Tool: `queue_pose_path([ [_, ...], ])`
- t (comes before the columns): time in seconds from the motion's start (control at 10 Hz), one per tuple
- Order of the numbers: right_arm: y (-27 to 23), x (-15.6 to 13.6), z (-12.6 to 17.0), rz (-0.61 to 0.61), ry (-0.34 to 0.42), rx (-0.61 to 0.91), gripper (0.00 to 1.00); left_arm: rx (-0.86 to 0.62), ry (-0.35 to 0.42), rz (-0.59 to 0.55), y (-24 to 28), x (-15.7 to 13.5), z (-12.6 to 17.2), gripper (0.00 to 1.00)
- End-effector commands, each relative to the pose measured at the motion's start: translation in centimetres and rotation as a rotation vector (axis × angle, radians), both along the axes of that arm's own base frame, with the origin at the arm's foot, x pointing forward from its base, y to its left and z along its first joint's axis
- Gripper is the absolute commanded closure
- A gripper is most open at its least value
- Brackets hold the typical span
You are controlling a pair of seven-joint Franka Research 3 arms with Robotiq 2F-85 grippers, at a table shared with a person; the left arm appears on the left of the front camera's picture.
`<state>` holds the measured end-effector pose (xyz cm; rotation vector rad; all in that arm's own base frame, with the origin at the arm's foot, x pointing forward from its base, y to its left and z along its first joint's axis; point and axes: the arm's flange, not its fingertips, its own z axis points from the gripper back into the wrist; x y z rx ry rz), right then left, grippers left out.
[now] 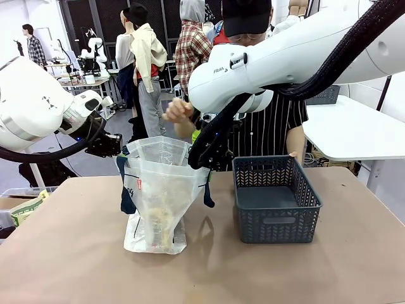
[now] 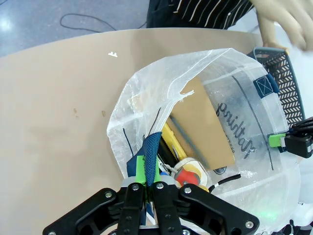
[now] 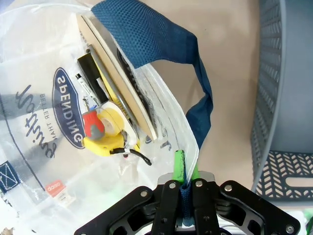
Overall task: Transfer purchased items from the store into the shopping bag.
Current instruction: Move the Reusable shopping bag to the right side of the table.
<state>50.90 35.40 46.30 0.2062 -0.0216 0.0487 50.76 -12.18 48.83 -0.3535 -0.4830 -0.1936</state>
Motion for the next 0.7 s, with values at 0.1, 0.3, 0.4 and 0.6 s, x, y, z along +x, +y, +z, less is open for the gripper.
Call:
queue_pose_path([
  [0.1, 1.4, -0.9, 0.6, 0.034, -0.037, 0.041, 1.00, -0.054, 0.007, 0.003, -0.2, -0.3, -0.3, 1.00],
  [0.3, 2.6, -2.1, 1.6, 0.092, -0.087, 0.118, 1.00, -0.119, 0.013, 0.013, -0.2, -0.3, -0.9, 0.61],
  [0.4, 3.0, -2.2, 2.1, 0.105, -0.116, 0.158, 1.00, -0.160, 0.021, 0.007, -0.2, -0.3, -1.0, 0.41],
  [0.6, 3.8, -1.5, 2.6, 0.120, -0.150, 0.227, 1.00, -0.213, 0.020, -0.015, -0.2, -0.6, -1.3, 0.18],
])
